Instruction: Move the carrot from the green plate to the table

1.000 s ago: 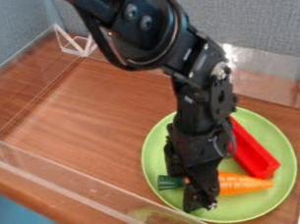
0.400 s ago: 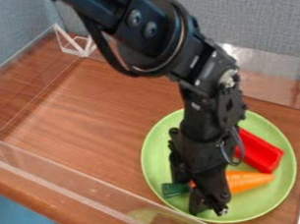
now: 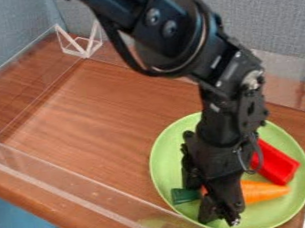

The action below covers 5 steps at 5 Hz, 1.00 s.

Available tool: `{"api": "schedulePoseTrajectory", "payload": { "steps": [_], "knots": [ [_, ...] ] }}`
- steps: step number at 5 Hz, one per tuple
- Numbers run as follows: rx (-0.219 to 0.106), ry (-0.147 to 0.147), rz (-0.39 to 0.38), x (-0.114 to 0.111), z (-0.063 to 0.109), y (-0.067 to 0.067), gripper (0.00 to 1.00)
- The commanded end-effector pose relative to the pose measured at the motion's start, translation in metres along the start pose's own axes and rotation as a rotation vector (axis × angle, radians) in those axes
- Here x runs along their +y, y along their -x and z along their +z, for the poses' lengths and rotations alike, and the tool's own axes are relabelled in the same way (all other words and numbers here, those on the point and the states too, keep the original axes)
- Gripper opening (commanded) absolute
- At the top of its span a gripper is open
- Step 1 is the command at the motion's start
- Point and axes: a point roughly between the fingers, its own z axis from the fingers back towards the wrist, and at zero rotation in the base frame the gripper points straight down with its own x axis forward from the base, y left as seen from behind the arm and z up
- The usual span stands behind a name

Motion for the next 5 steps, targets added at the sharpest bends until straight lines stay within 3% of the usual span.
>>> {"api": "schedulePoseTrajectory", "payload": {
  "steps": [1, 3, 5],
  "knots": [
    [-0.032, -0.024, -0.068, -0.002, 0.016, -0.008, 0.0],
    [-0.031, -0.015, -0.009, 0.005, 0.029, -0.017, 0.0],
    [-0.037, -0.005, -0.042, 0.007, 0.004, -0.029, 0.0]
  ]
}}
